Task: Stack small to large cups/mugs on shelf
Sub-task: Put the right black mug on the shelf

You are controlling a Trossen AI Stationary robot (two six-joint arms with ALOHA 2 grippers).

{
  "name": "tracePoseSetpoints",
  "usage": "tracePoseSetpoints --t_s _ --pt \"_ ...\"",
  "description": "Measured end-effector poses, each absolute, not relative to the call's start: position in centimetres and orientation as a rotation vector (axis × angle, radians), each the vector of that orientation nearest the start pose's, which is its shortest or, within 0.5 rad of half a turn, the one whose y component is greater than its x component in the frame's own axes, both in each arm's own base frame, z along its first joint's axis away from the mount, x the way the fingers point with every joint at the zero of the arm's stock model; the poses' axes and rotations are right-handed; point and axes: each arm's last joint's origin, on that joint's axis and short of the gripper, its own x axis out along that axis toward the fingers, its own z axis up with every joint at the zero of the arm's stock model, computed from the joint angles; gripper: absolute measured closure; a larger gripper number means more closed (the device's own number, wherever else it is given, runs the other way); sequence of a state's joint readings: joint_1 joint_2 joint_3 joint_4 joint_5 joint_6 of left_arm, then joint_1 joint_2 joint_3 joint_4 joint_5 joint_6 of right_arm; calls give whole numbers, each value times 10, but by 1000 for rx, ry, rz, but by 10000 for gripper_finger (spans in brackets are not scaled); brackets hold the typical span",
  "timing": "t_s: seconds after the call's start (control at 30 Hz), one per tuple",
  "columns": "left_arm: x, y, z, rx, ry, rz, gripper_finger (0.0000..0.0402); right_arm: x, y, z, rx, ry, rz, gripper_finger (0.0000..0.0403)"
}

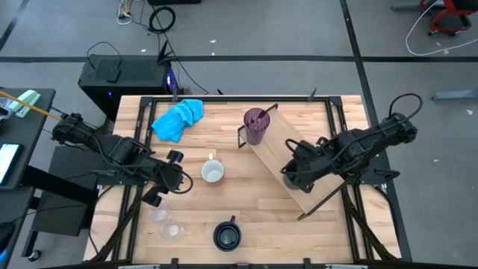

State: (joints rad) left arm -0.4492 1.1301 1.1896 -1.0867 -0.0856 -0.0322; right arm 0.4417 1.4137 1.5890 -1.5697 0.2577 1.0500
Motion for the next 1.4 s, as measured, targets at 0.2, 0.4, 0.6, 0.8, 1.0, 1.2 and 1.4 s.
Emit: tracePoseSetpoints --t_s 0.2,0.4,0.6,0.8,1.0,1.2,1.4 --pt "180 -84 334 255 999 -321 294 186 80 377 509 1162 -555 225" --pt "180 -84 334 261 999 -323 294 181 77 381 525 1145 -545 226" --pt "180 -84 334 270 999 -329 294 178 75 368 491 1201 -547 225" --pt "179 -84 334 271 1001 -329 294 169 72 364 548 1210 -569 225" --pt "179 -84 334 271 1001 -329 294 169 73 364 618 1229 -570 230" --pt "179 -83 333 268 1009 -326 294 171 75 364 648 1219 -553 233" --pt "178 -83 333 265 1017 -322 294 170 75 364 657 1239 -549 235"
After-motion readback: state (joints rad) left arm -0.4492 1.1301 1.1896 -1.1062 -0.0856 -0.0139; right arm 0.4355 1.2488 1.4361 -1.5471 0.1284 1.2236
